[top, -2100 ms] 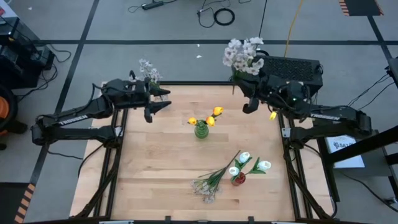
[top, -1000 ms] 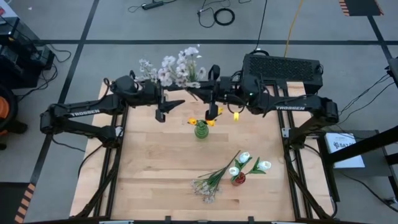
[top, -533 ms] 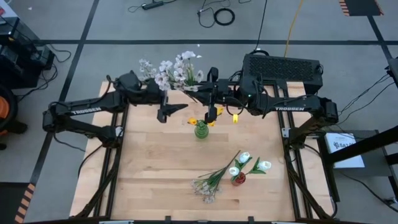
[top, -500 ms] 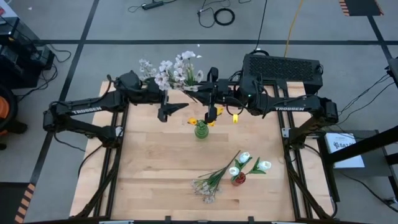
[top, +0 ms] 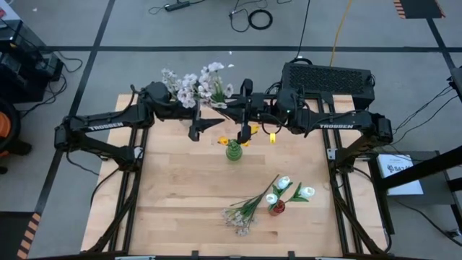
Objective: Sort flowers into vase by color
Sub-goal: Put the top white flowers into the transparent vase
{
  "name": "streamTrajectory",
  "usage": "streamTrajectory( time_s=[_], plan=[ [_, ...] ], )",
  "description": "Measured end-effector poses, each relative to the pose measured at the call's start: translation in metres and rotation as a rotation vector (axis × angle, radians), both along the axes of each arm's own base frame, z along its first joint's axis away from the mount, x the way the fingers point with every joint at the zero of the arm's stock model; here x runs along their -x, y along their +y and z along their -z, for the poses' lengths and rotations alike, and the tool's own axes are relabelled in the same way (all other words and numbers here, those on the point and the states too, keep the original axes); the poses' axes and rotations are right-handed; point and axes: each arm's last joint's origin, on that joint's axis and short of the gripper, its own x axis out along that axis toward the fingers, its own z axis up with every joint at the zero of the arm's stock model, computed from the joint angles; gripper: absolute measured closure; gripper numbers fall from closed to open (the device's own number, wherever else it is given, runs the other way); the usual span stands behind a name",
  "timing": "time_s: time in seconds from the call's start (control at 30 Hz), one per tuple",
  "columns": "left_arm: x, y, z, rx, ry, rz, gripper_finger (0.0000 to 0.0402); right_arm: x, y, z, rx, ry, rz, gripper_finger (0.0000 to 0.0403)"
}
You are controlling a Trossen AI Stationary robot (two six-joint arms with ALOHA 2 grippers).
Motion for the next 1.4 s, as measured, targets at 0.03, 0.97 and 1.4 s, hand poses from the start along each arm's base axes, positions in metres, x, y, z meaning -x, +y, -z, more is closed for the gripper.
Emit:
streamTrajectory(
  time_s=[0.03,0.97,1.4],
  plan=[
    [0.001,-0.001,0.0,0.0,0.001,0.01,0.0132,0.0,0.0,0.0,0.002,0.002,0.001,0.0394],
    [0.006,-0.001,0.0,-0.017,0.035,0.009,0.0379,-0.001,0.0,0.004,-0.023,0.042,-0.001,0.0355],
    [0.049,0.003,-0.014,0.026,0.087,-0.051,0.0385,0.018,0.001,-0.014,-0.009,0.026,0.024,0.0203]
  ],
)
